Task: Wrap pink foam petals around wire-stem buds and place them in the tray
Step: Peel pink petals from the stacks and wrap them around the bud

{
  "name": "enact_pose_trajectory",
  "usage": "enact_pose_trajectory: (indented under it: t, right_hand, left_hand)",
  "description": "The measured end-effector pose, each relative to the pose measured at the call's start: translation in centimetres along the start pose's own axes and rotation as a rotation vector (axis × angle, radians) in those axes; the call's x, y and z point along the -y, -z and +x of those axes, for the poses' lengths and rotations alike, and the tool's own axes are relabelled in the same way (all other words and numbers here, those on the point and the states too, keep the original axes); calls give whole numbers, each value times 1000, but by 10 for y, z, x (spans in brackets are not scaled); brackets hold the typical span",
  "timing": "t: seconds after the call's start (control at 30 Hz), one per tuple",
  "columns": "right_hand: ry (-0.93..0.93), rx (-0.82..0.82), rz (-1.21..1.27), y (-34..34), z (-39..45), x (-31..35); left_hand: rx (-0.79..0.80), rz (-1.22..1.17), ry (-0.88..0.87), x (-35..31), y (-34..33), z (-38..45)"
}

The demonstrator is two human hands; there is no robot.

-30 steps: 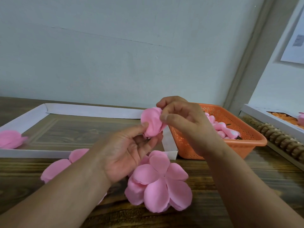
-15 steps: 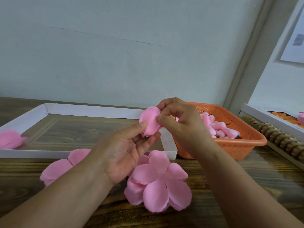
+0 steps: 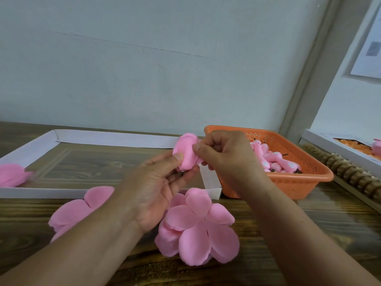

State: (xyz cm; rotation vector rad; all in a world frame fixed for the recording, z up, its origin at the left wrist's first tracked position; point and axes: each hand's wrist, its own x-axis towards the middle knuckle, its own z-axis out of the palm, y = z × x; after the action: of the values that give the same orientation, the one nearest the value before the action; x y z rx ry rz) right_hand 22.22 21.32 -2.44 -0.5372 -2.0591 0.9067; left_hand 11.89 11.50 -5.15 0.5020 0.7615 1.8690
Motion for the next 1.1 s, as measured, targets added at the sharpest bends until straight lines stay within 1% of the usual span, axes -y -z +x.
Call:
enact_pose_trajectory:
  t: [0.17,0.3,0.5,0.8,0.97,1.1]
  right_hand:
    - [-8,-60,-66,-3,-1,0]
    - [22,-78,-106,-6,-2,0]
    - [42,-51,-67,-7,-3,2]
    - [45,-89,-35,-9,-3,9]
    - [8,-62,36,-9,-6,15]
    - [-86,-63,223,-9,-7,15]
  left_hand:
    - [-9,17,-20,-1,-1,-1]
    - [-54,12,-35,0,-2,1]
    - [-97,-16,-44,-1,-4,1]
    - [-108,7,-84,2,-3,3]
    - [-85,31,-118,4,-1,4]
    - [-84,60,-152,2,2,5]
